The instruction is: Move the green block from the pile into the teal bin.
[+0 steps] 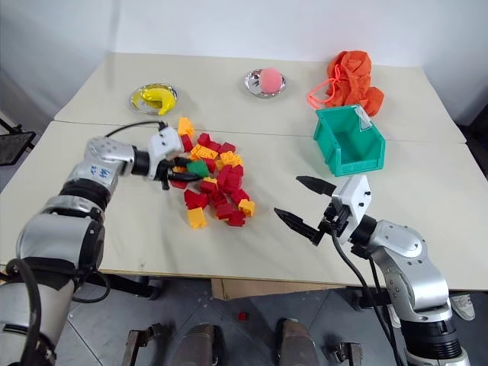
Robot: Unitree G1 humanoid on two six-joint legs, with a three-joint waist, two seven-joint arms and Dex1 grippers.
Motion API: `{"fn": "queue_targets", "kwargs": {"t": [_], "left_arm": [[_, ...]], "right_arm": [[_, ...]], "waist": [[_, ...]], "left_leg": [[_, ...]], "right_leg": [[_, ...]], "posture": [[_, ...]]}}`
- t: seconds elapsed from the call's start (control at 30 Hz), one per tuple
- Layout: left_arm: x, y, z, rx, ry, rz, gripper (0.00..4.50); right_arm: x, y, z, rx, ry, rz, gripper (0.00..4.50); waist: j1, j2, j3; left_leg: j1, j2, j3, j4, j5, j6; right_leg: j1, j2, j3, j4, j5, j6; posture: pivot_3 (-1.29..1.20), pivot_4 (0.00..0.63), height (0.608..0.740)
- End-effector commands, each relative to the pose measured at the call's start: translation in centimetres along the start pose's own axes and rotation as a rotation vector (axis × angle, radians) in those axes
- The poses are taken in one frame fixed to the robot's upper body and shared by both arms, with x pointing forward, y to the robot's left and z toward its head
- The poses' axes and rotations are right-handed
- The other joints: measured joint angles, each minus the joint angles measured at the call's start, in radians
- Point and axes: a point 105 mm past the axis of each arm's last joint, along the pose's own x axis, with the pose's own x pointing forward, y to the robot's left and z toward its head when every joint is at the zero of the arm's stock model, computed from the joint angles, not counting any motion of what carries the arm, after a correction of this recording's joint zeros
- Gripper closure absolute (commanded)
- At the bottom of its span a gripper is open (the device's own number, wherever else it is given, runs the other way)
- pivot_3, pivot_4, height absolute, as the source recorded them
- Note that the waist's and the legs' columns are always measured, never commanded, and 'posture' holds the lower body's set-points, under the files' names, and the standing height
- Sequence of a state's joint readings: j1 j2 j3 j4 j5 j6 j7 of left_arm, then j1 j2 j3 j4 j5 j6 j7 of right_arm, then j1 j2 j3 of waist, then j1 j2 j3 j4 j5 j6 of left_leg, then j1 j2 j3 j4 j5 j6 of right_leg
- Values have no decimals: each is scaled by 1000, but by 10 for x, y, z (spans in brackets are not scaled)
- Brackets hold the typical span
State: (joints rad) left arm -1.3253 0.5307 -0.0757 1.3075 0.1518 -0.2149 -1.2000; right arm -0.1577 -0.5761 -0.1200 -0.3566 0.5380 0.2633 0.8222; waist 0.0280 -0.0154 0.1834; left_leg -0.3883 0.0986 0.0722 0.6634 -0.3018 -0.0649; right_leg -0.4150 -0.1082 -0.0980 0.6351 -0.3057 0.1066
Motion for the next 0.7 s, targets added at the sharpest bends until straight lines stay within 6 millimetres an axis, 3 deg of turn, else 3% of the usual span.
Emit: {"fn": "queue_targets", "kwargs": {"t": [0.03,0.13,0.27,0.47,0.57,0.7], "left_arm": [[1,-16,59,166,-129,-235,3012],[26,-42,83,220,-191,-409,3012],[88,-90,104,252,-261,-564,3012],[159,-143,103,266,-209,-540,3012],[172,-159,96,287,-178,-558,3012],[173,-166,108,225,-258,-587,1685]], "right_arm": [[-18,-5,13,-63,0,-46,0],[-35,-7,10,-69,34,-94,0],[-67,-16,5,-77,102,-212,0],[-116,-13,-2,-57,188,-378,0],[-126,-4,-4,-36,191,-429,0],[-127,4,-7,-16,183,-454,0]], "waist": [[6,0,0],[22,0,0],[28,0,0],[18,0,0],[12,0,0],[0,0,0]], "left_leg": [[0,0,0,0,0,0],[0,-1,0,0,0,1],[-1,-1,0,1,-1,2],[0,-2,2,0,-2,4],[1,-2,2,1,-2,4],[2,-2,4,1,-2,4]], "right_leg": [[0,0,0,-1,0,0],[2,0,0,-5,1,2],[3,0,0,-8,3,5],[2,0,2,-9,3,6],[3,-1,3,-9,3,6],[2,0,6,-10,3,6]], "posture": [[0,150,740],[0,150,740],[0,150,740],[0,150,740],[0,150,740],[0,150,740]]}}
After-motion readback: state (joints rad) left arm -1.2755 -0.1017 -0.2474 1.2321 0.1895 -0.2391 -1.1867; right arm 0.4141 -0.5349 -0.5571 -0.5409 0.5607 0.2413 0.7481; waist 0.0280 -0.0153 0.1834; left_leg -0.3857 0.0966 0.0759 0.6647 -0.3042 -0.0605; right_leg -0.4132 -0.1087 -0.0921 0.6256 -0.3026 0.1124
